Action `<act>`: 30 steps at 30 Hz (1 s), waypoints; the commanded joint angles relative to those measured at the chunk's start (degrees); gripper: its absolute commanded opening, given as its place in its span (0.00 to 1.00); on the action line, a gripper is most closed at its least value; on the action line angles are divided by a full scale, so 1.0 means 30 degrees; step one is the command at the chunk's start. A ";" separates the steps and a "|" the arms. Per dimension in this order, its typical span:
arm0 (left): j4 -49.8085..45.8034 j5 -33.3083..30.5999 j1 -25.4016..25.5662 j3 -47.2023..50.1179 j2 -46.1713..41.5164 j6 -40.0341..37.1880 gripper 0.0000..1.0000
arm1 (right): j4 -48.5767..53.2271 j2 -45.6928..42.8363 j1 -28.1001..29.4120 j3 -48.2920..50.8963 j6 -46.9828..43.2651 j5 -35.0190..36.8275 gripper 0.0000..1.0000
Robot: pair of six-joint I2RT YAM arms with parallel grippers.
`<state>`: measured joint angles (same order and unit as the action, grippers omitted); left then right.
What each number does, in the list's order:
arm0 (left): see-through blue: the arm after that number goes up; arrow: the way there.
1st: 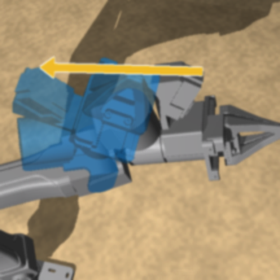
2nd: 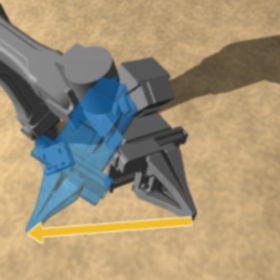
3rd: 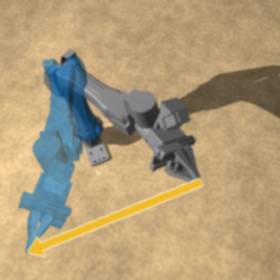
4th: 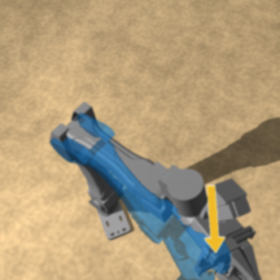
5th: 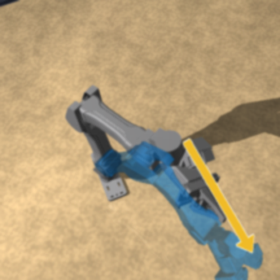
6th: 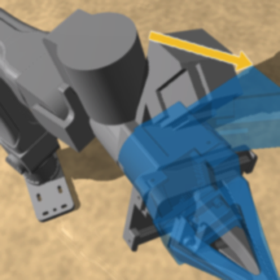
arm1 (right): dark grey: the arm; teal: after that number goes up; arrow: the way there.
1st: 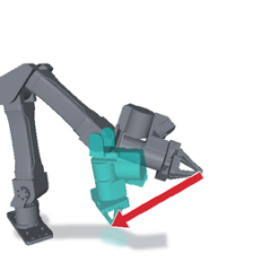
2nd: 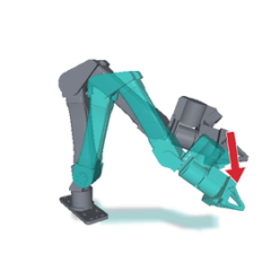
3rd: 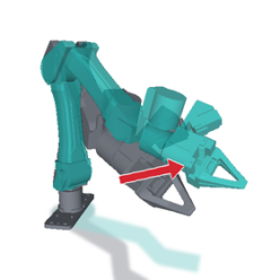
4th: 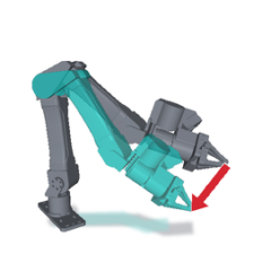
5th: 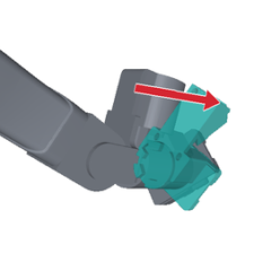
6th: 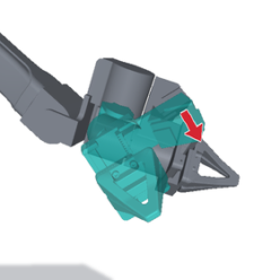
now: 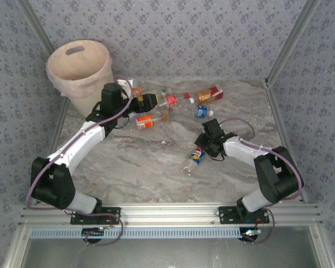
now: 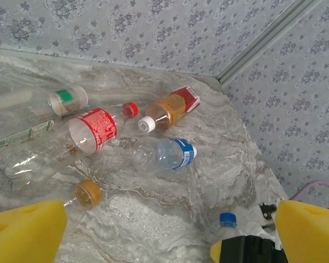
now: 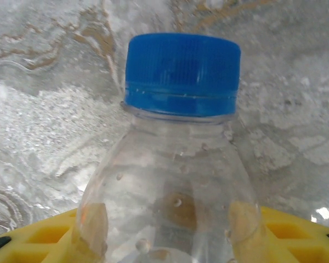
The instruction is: Put the plastic bottles in the bin
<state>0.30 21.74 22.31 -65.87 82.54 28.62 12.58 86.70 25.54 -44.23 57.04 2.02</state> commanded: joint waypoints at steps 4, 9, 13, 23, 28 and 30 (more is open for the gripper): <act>-0.0156 0.0768 0.0190 0.0290 -0.0273 -0.0741 0.98 | -0.2553 -0.0305 0.0075 -0.0895 -0.1550 0.0978 0.50; -0.0228 0.2210 0.0314 0.0833 -0.0190 -0.1736 0.98 | -0.4607 -0.1051 0.0600 -0.1261 -0.1936 0.1933 0.46; -0.0228 0.3952 0.0579 0.1470 -0.0264 -0.2599 0.98 | -0.6679 -0.1245 0.1025 -0.2103 -0.1931 0.2159 0.46; -0.2063 0.5294 0.1897 0.0612 0.0164 -0.5251 0.98 | -1.0111 -0.0400 0.2339 -0.4747 -0.2604 0.1539 0.46; -0.4035 0.4957 0.2783 -0.1295 0.1675 -0.6697 0.98 | -1.1107 -0.0149 0.2588 -0.5178 -0.2143 0.0629 0.46; -0.4247 0.4200 0.3018 -0.1772 0.2134 -0.6845 0.98 | -1.1107 -0.0154 0.2712 -0.5474 -0.2177 0.0364 0.46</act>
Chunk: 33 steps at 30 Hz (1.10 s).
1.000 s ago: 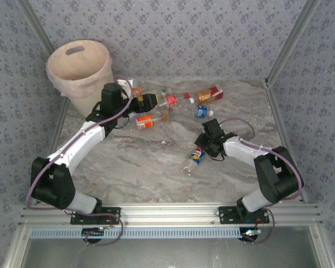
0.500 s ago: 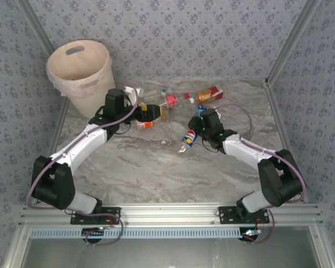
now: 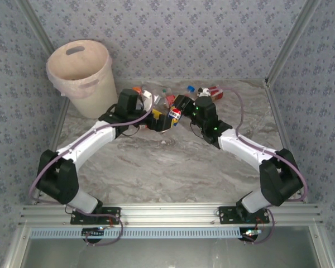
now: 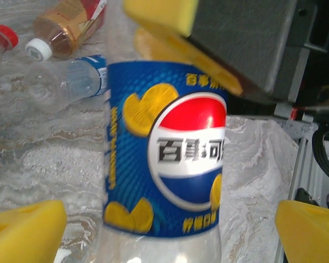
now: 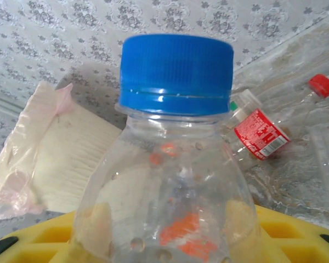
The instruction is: Put the plastic bottles in the bin
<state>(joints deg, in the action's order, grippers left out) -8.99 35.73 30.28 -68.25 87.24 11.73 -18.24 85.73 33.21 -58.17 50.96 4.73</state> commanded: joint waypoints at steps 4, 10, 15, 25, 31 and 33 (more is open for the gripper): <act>-0.1929 -0.2019 0.0864 -0.1897 0.1381 -0.2006 0.98 | -0.0827 0.0209 0.0425 -0.1124 -0.0208 -0.0972 0.46; -0.0650 -0.0505 0.0997 -0.2396 0.1988 -0.2223 0.95 | -0.1888 0.0321 0.0501 -0.0998 0.0250 -0.1935 0.46; -0.0459 -0.0082 0.0955 -0.2309 0.2230 -0.2196 0.69 | -0.1162 0.0040 0.0423 -0.1109 0.0315 -0.2555 0.47; 0.0537 -0.0429 0.0504 -0.1967 0.2129 -0.1168 0.50 | -0.0556 -0.0510 -0.0166 -0.1661 -0.0536 -0.4519 0.74; 0.1220 -0.0940 0.0081 -0.1381 0.1721 -0.0424 0.48 | -0.0366 -0.2193 -0.0746 -0.0609 -0.1367 -0.4821 0.89; 0.1395 -0.1255 0.0014 -0.1123 0.1532 -0.0214 0.48 | -0.0422 -0.2998 -0.0898 -0.0151 -0.2081 -0.5154 1.00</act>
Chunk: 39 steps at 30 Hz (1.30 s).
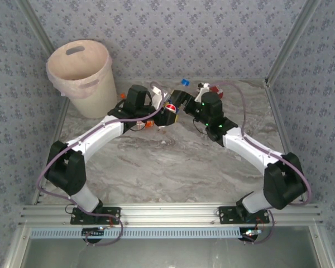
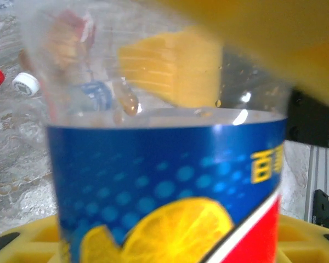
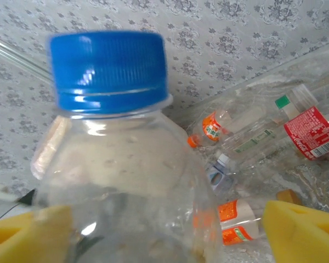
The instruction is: Put the plastic bottles in the bin
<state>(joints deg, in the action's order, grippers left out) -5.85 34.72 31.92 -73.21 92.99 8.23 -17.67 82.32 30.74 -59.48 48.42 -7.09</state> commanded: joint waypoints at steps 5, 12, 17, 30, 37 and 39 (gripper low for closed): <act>0.0957 -0.1661 -0.0828 0.1161 -0.0895 0.1509 0.48 | -0.0074 -0.3916 -0.0361 0.1303 -0.3280 -0.1191 1.00; 0.1751 -0.2309 -0.1671 0.1549 -0.1674 0.2423 0.48 | -0.0672 -0.5748 -0.1294 0.3076 -0.4518 -0.0463 1.00; 0.1327 -0.4561 -0.2462 0.1471 -0.2863 0.2544 0.47 | -0.0643 -0.6171 -0.1560 0.3699 -0.4969 -0.0029 1.00; 0.0196 -1.3812 -0.5088 -0.1729 -0.5327 0.2965 0.49 | -0.0335 -0.5996 -0.1657 0.4388 -0.5107 0.0899 1.00; 0.1273 -1.5747 -0.7385 -0.4031 -0.4043 0.1892 0.49 | 0.0239 -0.6309 -0.1687 0.4641 -0.5096 0.0841 1.00; 0.1480 -1.5756 -0.8347 -0.4896 -0.3508 0.1705 0.49 | 0.0476 -0.6456 -0.1667 0.4688 -0.5096 0.0863 1.00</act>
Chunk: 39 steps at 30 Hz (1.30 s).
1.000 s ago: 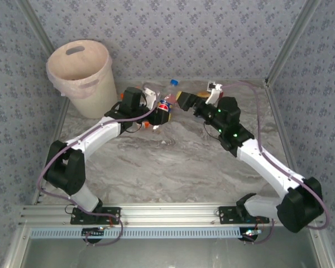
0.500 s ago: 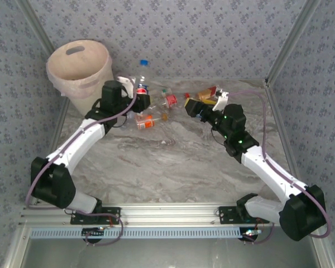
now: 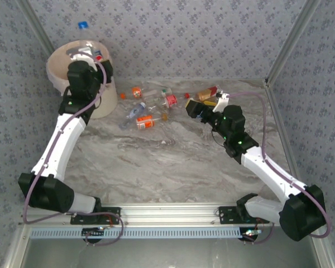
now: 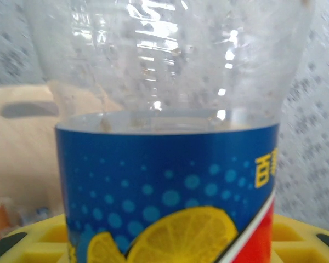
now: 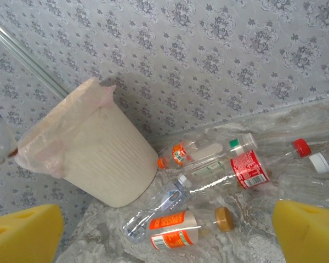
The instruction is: Put the plastic bottles in the bin
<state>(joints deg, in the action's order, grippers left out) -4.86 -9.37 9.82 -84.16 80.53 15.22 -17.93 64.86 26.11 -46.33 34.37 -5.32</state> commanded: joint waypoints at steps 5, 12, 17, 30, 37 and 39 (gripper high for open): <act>0.2260 -0.0808 -0.3410 -0.3322 0.2288 -0.0985 0.50 | 0.0866 -0.0958 -0.0125 0.0610 -0.0408 0.0426 1.00; 0.1512 -0.1567 -0.5198 -0.5782 0.4855 -0.2062 0.49 | 0.0697 -0.0951 -0.0127 0.0784 -0.0222 0.0748 1.00; 0.1351 -0.1763 -0.5751 -0.5711 0.5675 -0.2713 0.50 | 0.1017 -0.0938 -0.0136 0.0626 -0.0182 0.0778 1.00; -0.1479 -0.4591 -0.6175 -0.6279 0.7765 -0.2416 0.65 | 0.1612 -0.0163 -0.0130 0.0201 -0.0192 0.0741 1.00; -0.4450 -0.6032 -0.6175 -0.9002 0.8645 -0.1251 0.83 | 0.1774 0.0199 -0.0122 -0.0115 -0.0157 0.0749 1.00; -0.4977 -0.5987 -0.6139 -0.9712 0.8773 -0.1078 0.85 | 0.1826 0.0220 -0.0148 -0.0028 -0.0156 0.0754 1.00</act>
<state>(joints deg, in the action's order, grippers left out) -15.29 -24.91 -8.25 -108.86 106.59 10.35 -13.23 65.10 25.93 -44.51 34.02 -3.81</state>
